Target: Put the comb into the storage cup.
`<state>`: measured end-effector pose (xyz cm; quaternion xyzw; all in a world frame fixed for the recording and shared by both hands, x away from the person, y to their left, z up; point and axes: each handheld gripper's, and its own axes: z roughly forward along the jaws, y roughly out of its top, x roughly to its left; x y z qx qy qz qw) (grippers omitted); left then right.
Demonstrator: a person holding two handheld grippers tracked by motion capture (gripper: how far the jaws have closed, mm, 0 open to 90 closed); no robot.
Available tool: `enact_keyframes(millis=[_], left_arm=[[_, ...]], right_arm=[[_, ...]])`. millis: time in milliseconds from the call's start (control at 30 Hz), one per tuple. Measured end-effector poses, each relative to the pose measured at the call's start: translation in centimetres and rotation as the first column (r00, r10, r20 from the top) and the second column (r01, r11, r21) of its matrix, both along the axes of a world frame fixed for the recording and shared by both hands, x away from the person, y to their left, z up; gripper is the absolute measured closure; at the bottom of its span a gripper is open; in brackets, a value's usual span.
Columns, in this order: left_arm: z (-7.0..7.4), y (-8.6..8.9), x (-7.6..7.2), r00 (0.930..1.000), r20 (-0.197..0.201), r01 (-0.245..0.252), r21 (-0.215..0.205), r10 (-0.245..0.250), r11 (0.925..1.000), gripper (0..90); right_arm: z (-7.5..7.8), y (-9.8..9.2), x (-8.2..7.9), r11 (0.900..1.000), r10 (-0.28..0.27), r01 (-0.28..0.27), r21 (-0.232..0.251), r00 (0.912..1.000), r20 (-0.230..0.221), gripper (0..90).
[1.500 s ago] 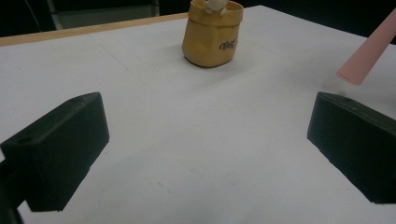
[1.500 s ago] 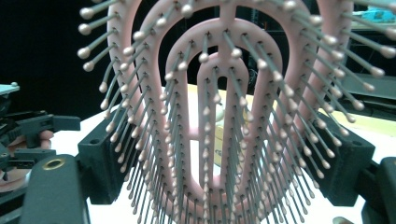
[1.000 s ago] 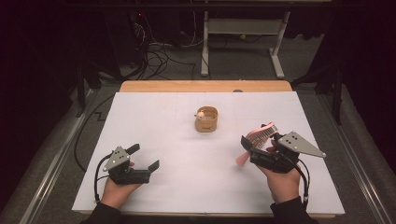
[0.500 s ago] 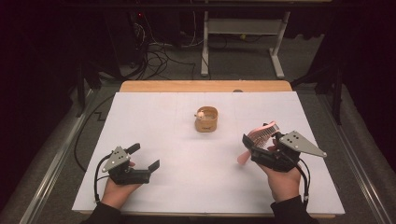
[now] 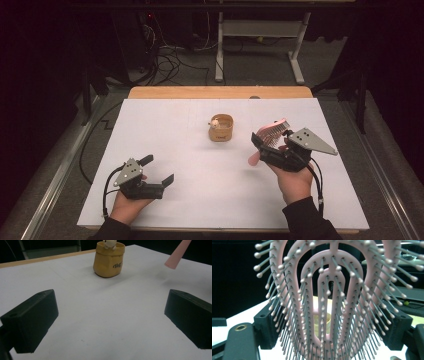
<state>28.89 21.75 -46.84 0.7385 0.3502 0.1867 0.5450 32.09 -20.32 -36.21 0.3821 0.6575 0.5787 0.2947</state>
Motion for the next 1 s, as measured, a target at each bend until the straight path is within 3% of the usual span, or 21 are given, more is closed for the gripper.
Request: enact_keyframes(millis=[533, 1000], left_arm=[[-0.2, -0.4, -0.1, 0.9995, -0.008, 0.032, 0.002, -0.032, 0.9995, 0.0], [-0.3, -0.5, 0.0, 0.9981, -0.026, 0.056, -0.016, -0.056, 0.9983, 0.0]], right_arm=[[2.2, 1.7, 2.3, 1.0, -0.018, 0.018, 0.0, 0.9994, 0.028, 20.1], [3.8, 2.6, 3.2, 0.999, -0.041, 0.041, 0.003, 0.9982, 0.044, 20.1]])
